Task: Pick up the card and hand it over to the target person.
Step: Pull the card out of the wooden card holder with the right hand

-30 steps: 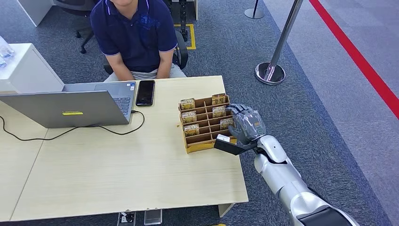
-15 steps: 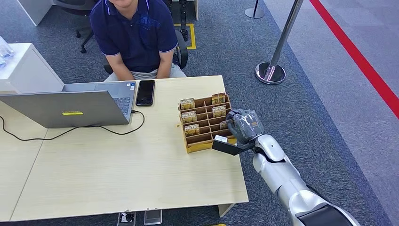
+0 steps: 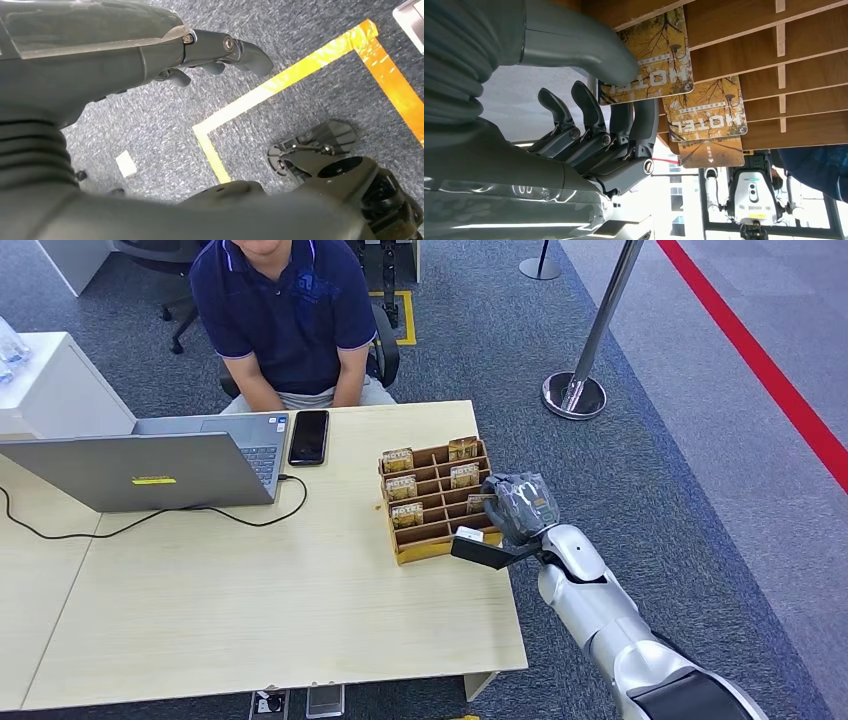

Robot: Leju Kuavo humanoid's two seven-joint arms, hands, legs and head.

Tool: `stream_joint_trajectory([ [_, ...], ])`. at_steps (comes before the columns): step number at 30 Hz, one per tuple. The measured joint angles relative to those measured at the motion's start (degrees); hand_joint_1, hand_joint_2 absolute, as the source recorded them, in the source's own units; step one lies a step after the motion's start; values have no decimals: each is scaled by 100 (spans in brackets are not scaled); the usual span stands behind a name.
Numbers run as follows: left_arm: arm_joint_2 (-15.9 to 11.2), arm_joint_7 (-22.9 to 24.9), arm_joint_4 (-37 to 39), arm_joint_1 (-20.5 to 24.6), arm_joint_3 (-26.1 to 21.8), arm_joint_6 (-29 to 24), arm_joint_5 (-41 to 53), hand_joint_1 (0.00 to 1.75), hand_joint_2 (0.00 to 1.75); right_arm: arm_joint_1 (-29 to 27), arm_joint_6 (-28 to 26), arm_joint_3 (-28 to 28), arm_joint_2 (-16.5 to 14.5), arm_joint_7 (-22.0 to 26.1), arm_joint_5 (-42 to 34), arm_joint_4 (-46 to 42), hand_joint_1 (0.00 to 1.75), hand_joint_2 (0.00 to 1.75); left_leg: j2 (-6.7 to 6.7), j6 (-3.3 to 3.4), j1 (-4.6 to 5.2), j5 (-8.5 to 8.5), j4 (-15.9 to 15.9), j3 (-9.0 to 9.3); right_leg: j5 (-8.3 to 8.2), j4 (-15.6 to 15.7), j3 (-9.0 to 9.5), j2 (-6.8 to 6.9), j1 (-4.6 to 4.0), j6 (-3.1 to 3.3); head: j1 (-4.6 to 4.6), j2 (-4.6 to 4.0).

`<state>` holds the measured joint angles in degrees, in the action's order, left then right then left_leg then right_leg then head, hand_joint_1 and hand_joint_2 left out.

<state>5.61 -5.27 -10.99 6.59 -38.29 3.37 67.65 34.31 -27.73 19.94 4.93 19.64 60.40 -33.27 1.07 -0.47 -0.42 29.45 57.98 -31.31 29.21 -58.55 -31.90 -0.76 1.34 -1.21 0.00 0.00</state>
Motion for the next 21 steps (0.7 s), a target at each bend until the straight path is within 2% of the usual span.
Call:
stream_joint_trajectory([
  [12, 16, -61, 4, 13, -159, -102, -149, 0, 175, -163, 191, -228, -26, 420, -696, -563, 145, 175, -1, -1, 0, -1, 0, -3, 0, 0, -4, 1, 0, 2, 0, 0],
  [21, 27, -130, 2, 34, -107, -104, -95, 0, 175, -407, 203, -370, 25, 601, -1182, -1436, 145, 175, 5, 0, 1, 0, 1, -7, 2, -2, -7, 5, 1, 1, 0, 0],
])
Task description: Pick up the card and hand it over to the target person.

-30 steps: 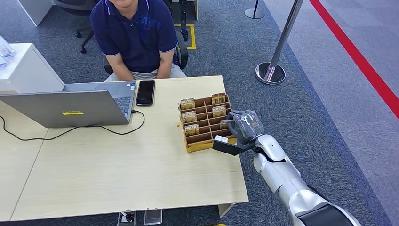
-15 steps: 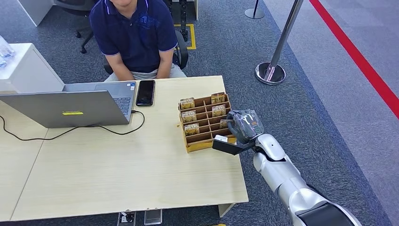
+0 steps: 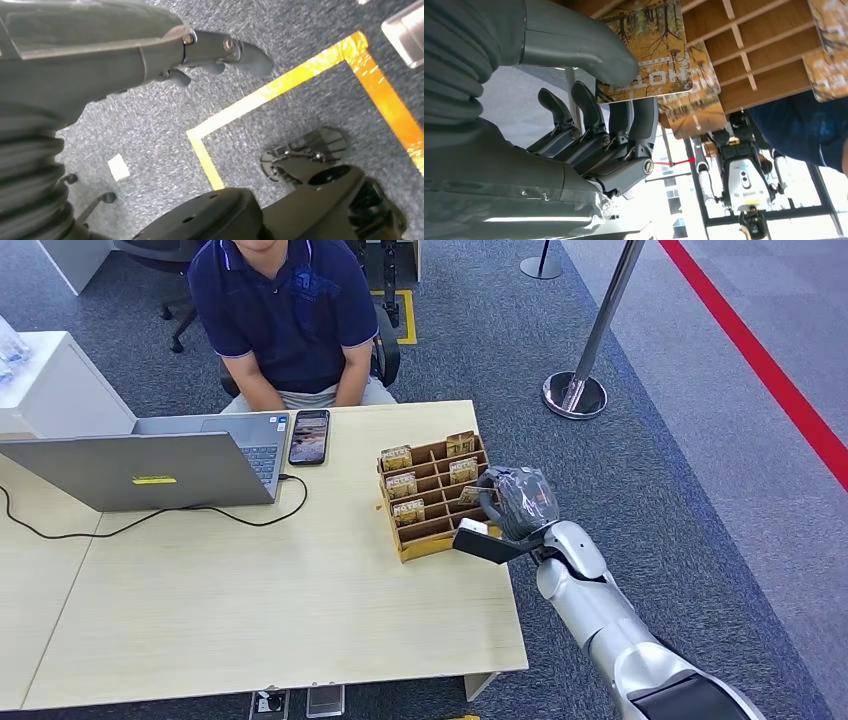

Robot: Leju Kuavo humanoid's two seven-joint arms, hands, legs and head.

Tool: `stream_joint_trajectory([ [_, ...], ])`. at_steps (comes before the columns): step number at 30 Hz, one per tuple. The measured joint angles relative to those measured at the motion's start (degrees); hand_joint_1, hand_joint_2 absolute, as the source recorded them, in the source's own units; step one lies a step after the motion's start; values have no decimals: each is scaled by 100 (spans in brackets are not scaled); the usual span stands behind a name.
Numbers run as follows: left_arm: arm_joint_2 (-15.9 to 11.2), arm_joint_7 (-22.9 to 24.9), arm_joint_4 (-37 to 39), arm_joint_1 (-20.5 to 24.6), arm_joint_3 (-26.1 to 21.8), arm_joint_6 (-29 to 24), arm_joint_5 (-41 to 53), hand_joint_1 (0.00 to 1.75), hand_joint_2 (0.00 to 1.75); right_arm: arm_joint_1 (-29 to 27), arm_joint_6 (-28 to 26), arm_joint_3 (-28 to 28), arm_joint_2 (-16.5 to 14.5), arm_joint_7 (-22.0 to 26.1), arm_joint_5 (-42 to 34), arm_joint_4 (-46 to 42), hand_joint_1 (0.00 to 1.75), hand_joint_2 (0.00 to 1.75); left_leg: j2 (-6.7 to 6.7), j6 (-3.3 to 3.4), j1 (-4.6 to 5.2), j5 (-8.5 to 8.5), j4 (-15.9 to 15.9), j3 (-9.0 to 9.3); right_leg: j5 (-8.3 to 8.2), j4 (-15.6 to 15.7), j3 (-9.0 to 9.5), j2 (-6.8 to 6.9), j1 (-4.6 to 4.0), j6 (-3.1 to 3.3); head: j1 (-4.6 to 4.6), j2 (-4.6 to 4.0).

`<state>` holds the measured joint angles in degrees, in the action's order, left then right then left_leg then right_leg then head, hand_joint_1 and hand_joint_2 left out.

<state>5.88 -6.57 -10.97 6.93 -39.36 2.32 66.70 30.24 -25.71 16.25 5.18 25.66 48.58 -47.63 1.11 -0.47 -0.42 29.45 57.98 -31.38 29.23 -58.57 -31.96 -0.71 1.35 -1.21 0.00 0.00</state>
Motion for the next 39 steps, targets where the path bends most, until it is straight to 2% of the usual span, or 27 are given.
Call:
stream_joint_trajectory([
  [9, 7, -3, 5, 57, 54, 67, 46, 0, 175, 20, -21, -49, 50, 164, -370, -577, 145, 175, -3, 1, 0, -4, -2, -4, -5, 3, -5, 2, 0, 2, 0, 0],
  [19, 14, 57, 13, 79, 55, 49, 57, 0, 175, 438, 168, 113, -300, 379, -866, -626, 145, 175, -19, -1, 1, -3, -1, -6, -7, -2, -12, -15, 1, 4, 0, 0],
  [27, 85, 92, 12, 244, 231, 113, 235, 0, 175, 984, -158, 348, -870, 316, -773, 327, 145, 175, -18, -1, 1, -1, 1, -3, -5, -7, -9, -17, 1, 1, 0, 0],
  [30, 104, -28, 10, 288, 341, 141, 332, 0, 175, 1211, -169, 354, -1053, 368, -840, 687, 145, 175, -20, -1, 0, -3, -1, -3, -7, -5, -9, -18, 0, 2, 0, 0],
  [35, 96, -100, 26, 306, 400, 127, 385, 0, 175, 1551, -179, 373, -1250, 407, -880, 1105, 145, 175, -20, -1, 0, -5, -2, -6, -8, -5, -12, -16, 0, 4, 0, 0],
  [38, 84, -61, 39, 291, 288, 268, 279, 0, 175, 1678, -171, 368, -1323, 605, -1001, 1272, 145, 175, -17, -1, 0, -3, 0, -4, -5, -6, -9, -15, 0, 2, 0, 0],
  [39, 76, -24, 46, 281, 243, 402, 239, 0, 175, 1719, -175, 375, -1347, 717, -1064, 1339, 152, 175, -14, -1, 0, -1, 1, -3, -3, -7, -7, -14, 1, 1, 0, 0],
])
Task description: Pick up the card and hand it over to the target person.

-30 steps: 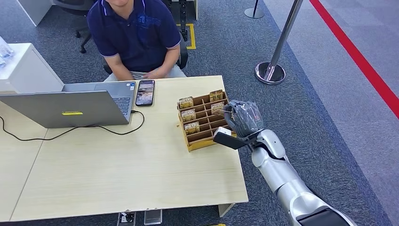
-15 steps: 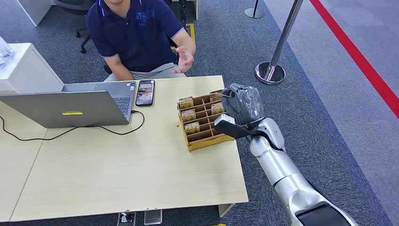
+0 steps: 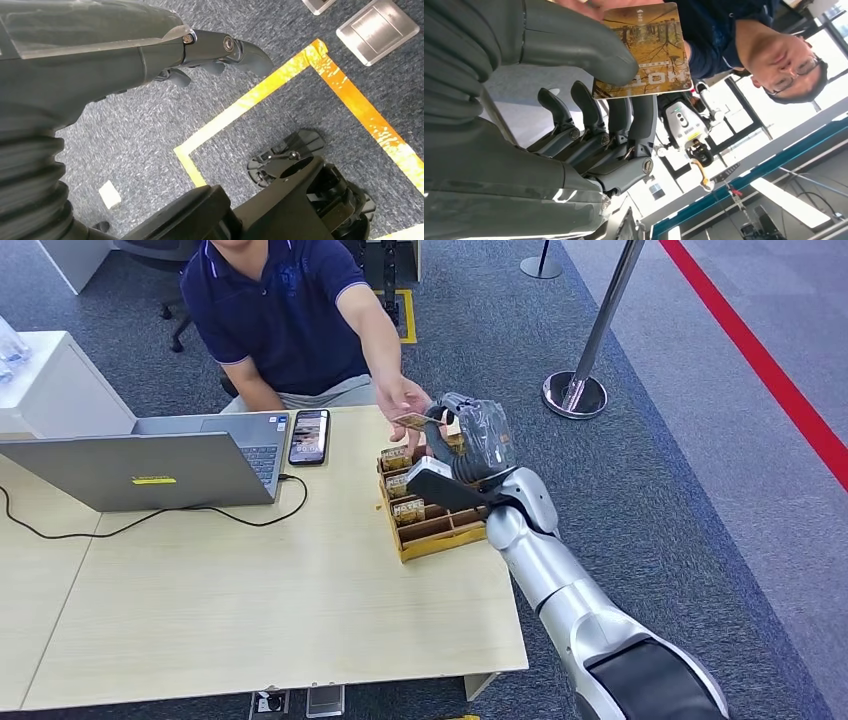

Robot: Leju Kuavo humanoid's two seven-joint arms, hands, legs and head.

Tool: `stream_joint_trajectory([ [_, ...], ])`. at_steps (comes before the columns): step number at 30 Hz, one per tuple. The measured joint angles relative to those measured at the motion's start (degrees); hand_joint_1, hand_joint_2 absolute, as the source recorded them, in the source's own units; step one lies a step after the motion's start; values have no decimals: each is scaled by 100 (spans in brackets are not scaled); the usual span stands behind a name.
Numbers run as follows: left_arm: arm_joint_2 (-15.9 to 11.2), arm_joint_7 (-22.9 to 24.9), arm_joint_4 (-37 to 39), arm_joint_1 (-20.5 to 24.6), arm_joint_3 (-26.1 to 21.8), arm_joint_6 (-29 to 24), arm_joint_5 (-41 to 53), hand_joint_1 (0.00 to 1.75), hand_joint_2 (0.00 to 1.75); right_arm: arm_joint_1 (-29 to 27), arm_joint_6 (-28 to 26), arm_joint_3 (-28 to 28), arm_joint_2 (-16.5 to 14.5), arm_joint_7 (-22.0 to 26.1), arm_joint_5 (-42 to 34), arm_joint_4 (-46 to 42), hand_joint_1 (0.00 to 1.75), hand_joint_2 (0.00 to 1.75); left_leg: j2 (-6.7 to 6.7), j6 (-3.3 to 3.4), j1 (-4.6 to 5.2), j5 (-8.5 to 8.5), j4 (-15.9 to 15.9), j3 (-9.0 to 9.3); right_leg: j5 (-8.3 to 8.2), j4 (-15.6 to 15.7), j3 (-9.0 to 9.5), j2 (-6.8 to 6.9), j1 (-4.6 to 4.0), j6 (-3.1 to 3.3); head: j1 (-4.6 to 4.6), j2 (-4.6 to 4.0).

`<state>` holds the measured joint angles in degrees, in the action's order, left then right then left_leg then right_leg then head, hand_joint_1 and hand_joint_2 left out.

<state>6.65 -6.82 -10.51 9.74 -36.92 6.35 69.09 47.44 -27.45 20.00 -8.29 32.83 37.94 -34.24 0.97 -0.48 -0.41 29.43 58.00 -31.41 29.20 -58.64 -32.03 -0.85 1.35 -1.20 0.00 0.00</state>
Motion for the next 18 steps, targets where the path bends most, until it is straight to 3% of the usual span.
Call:
stream_joint_trajectory([
  [3, -20, 177, 5, -29, 16, 275, 39, 0, 175, 90, -24, 40, -52, 155, -105, 149, 175, 175, 4, 0, -1, -1, -2, 1, 0, 3, 2, 4, -1, 0, 0, 0],
  [4, -16, 210, 1, -31, 36, 257, 67, 0, 175, 106, -41, 48, -60, 153, -116, 174, 175, 175, 1, 0, -1, -2, -3, 0, -2, 3, 0, 2, -1, 1, 0, 0],
  [5, -5, 216, -5, -27, 26, 214, 63, 0, 131, 111, -60, 44, -57, 144, -134, 183, 168, 175, 3, 0, -1, -1, -1, 0, 0, 2, 1, 3, -1, 0, 0, 0],
  [6, 7, 216, -9, -21, 26, 156, 70, 0, 87, 110, -73, 36, -47, 132, -155, 182, 150, 175, 3, 0, 0, -1, -2, -1, -1, 3, 1, 3, -1, 0, 0, 0],
  [8, 36, 236, -11, 0, 37, 52, 93, 0, 0, 94, -76, -11, -11, 113, -230, 154, 63, 87, 11, 1, 0, -1, -1, 0, 2, 3, 4, 10, 0, -1, 0, 0],
  [9, 47, 263, -9, 11, 49, 24, 110, 0, 0, 85, -68, -32, 6, 109, -263, 138, 26, 44, 13, 1, 0, -1, -1, -1, 2, 3, 4, 12, 0, -2, 0, 0],
  [10, 57, 280, -8, 24, 59, 14, 123, 0, 0, 76, -65, -51, 22, 108, -288, 121, 0, 0, 15, 1, -1, -3, -1, -2, 1, 4, 4, 15, -1, -1, 0, 0],
  [18, 52, 310, -12, 61, 53, -81, 145, 0, 0, 14, -163, -63, 73, 92, -296, 42, 0, 0, 19, 1, -1, -4, 0, -4, 1, 5, 3, 20, -1, 0, 0, 0],
])
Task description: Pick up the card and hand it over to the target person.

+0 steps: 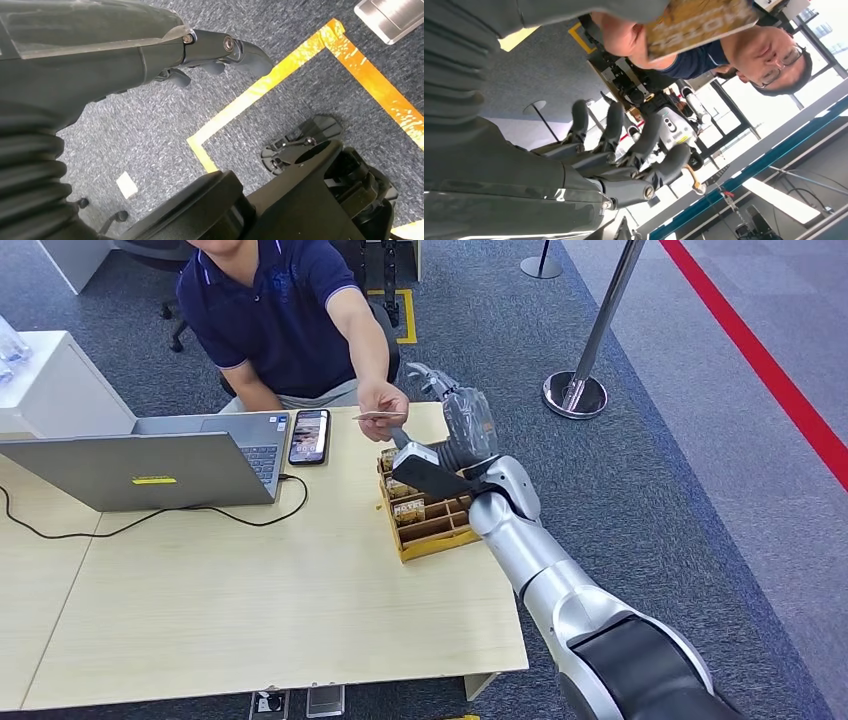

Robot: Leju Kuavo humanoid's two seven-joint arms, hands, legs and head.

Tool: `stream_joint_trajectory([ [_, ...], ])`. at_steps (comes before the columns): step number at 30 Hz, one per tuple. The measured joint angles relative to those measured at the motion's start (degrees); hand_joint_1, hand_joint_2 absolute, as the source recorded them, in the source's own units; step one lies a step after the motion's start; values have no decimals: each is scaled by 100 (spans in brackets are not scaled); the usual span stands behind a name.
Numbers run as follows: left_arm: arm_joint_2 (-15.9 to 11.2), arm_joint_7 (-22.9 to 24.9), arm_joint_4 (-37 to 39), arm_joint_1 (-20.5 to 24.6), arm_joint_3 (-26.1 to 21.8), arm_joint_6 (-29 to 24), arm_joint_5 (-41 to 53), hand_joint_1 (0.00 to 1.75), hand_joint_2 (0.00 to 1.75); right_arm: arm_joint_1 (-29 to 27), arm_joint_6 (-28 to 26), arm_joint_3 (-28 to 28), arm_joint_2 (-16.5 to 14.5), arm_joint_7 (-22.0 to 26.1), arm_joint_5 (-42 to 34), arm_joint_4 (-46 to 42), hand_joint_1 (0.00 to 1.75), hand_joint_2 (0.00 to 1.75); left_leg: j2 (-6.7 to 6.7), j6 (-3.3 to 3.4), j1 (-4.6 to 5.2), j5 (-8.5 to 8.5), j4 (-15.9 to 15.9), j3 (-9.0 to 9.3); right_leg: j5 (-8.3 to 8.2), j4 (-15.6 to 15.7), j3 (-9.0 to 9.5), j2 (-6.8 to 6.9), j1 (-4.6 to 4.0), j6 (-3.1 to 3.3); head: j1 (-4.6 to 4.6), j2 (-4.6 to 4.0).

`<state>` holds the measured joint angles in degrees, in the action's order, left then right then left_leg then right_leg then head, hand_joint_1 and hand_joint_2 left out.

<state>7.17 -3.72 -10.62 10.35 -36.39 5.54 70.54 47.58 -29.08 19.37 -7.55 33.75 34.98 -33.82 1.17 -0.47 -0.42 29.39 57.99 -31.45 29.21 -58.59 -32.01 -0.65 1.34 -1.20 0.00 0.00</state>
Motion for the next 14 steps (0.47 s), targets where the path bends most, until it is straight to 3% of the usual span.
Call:
stream_joint_trajectory([
  [14, -6, 6, 6, 6, -55, 44, -4, 0, 0, -128, -25, -197, 219, -69, -122, -121, 0, 0, 7, 1, -1, 0, 0, 1, 2, 2, 2, 6, -1, -1, 0, 0],
])
